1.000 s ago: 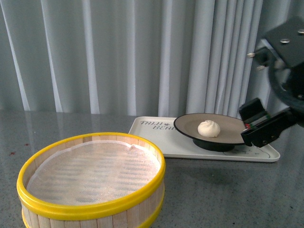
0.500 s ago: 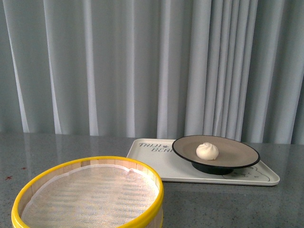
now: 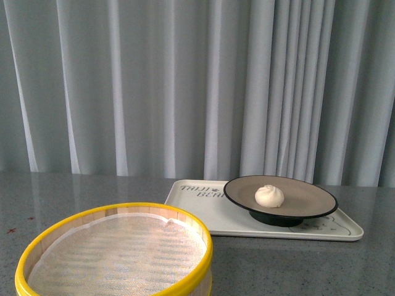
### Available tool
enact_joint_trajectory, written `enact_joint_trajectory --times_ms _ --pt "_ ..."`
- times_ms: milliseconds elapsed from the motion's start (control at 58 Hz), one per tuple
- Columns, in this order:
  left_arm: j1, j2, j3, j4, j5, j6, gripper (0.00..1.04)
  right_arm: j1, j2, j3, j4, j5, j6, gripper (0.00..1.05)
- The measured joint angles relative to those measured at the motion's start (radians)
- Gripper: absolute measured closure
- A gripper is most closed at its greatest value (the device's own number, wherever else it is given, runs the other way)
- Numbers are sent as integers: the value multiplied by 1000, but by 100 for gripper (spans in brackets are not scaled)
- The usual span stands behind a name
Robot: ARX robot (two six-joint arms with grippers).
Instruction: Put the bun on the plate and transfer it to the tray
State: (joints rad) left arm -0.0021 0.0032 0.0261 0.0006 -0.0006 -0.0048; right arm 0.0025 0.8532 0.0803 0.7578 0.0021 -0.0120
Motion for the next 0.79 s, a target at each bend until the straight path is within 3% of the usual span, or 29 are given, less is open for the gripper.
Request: enact_joint_trajectory --times_ms 138,793 --pt "0 0 0 0 0 0 7 0 -32 -50 24 0 0 103" --pt "0 0 0 0 0 0 7 0 -484 -75 -388 0 1 103"
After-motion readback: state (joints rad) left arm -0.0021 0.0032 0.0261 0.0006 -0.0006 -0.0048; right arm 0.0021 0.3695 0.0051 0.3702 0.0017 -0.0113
